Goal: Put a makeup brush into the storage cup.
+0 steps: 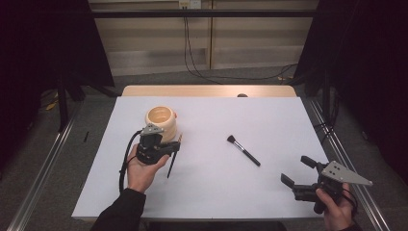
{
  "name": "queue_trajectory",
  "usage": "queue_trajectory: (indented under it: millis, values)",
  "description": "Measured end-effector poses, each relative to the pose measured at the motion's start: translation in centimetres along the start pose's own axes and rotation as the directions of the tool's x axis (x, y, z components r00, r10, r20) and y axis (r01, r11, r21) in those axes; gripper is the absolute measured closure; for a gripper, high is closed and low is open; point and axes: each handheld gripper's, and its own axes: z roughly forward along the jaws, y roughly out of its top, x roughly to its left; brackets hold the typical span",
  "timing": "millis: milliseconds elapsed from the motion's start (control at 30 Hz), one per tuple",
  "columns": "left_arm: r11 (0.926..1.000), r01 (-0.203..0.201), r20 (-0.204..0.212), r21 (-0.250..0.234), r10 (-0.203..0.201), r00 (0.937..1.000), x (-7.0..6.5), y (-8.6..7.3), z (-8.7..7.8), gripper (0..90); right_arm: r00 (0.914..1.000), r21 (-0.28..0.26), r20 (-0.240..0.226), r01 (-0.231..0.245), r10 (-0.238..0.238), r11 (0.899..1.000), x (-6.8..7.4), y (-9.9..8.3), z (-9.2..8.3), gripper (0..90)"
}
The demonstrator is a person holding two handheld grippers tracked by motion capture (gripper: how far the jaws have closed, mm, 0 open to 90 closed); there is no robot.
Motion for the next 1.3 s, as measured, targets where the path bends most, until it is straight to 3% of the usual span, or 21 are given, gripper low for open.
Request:
queue_trajectory:
  millis: [400,733,1033,1300]
  values:
    - [0.9968,-0.03,0.028,-0.074,0.032,0.9991,-0.6,-0.1,-1.2,84.2,1.0,-0.001,0.0,-0.001,0.001,1.0,0.0,0.0,0.0,0.6]
    - [0.9809,-0.042,0.039,-0.19,0.05,0.998,-0.9,-0.2,-2.5,84.1,1.0,-0.002,-0.004,-0.001,0.001,1.0,0.0,0.0,0.0,0.6]
    - [0.9733,-0.048,0.043,-0.225,0.059,0.9973,-1.0,0.0,-3.0,84.2,0.9993,-0.023,-0.038,0.002,-0.003,1.0,0.1,0.1,0.0,0.0]
    - [0.9651,-0.061,0.026,-0.255,0.07,0.9972,-1.0,0.3,-3.7,84.2,0.9996,-0.02,-0.028,-0.002,0.002,1.0,0.0,0.0,0.0,0.0]
